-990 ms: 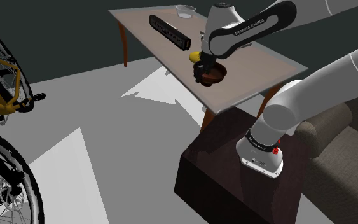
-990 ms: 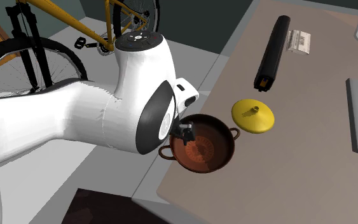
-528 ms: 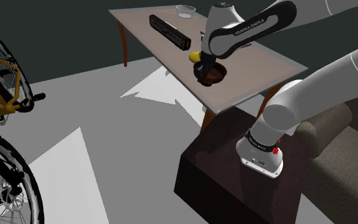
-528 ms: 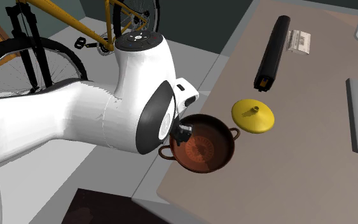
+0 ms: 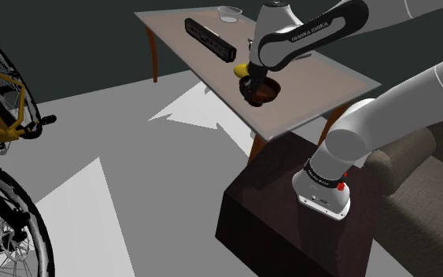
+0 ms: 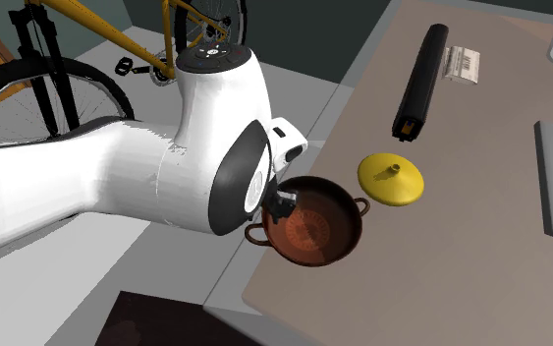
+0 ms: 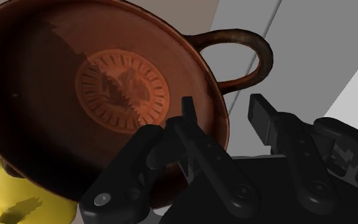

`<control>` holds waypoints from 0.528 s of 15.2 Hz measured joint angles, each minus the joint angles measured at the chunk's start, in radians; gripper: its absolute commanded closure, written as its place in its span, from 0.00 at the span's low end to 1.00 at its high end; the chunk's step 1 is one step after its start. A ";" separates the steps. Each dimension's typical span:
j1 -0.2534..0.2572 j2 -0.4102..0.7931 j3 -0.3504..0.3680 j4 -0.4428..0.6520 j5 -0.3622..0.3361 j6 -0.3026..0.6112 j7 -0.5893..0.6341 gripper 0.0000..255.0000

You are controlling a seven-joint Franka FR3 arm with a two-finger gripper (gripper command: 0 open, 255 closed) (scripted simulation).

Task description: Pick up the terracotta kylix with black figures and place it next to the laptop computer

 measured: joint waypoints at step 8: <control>0.004 -0.069 0.000 0.062 0.010 -0.131 -0.012 1.00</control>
